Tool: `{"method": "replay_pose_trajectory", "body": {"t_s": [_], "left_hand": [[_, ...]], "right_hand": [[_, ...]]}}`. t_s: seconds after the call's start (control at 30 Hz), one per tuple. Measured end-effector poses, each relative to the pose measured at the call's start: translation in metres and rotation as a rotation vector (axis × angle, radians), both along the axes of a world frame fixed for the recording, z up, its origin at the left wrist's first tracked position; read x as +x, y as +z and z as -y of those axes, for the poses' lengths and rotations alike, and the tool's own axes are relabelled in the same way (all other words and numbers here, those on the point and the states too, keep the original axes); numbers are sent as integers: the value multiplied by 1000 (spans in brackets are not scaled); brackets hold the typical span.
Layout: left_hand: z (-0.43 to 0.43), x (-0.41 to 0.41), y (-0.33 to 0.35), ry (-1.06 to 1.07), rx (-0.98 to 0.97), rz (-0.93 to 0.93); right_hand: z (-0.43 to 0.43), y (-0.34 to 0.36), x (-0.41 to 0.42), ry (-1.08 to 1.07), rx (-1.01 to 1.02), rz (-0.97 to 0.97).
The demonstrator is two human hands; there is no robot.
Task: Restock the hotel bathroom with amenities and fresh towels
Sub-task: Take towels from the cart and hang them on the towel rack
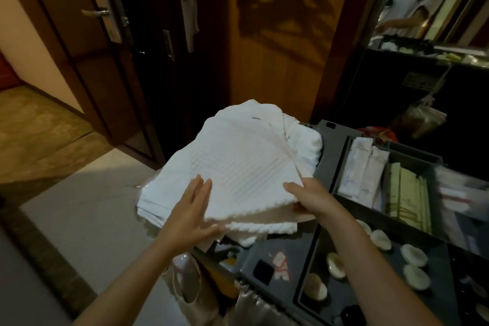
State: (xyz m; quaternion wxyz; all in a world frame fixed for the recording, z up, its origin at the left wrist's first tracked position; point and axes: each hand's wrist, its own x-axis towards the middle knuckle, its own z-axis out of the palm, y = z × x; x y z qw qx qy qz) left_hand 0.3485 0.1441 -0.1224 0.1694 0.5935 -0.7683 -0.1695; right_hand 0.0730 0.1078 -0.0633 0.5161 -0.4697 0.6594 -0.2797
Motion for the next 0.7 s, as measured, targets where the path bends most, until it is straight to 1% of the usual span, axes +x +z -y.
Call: {"method": "replay_pose_trajectory", "body": {"t_s": [0.13, 0.17, 0.23, 0.3, 0.33, 0.37, 0.43, 0.47, 0.5, 0.53, 0.57, 0.63, 0.7], "left_hand": [[-3, 2, 4, 123, -45, -44], [-4, 4, 2, 130, -75, -30], [-6, 11, 3, 153, -138, -5], [-9, 18, 5, 220, -132, -62], [-11, 21, 9, 244, -77, -106], [-13, 21, 13, 252, -24, -213], [-14, 23, 11, 296, -18, -402], [-13, 24, 7, 296, -22, -394], [-13, 26, 0, 323, 2, -377], [-13, 27, -6, 350, 31, -400], [-13, 27, -7, 353, 68, -467], [-15, 29, -5, 310, 153, -597], [-16, 36, 1, 247, 270, -678]], "right_hand": [[-4, 7, 8, -101, 29, 427], [-7, 10, 10, -105, 26, 473], [-16, 15, 11, -81, 3, 478], [-27, 19, 14, -23, -12, 406], [-33, 19, 16, 8, -18, 320], [-37, 15, 16, 36, -41, 189], [-41, 6, 14, 106, -125, -127], [-42, 2, 13, 143, -166, -252], [-43, -3, 12, 167, -190, -324], [-45, -6, 12, 176, -193, -361], [-46, -9, 11, 179, -185, -376], [-48, -12, 9, 182, -149, -386], [-48, -14, 8, 196, -105, -430]]}}
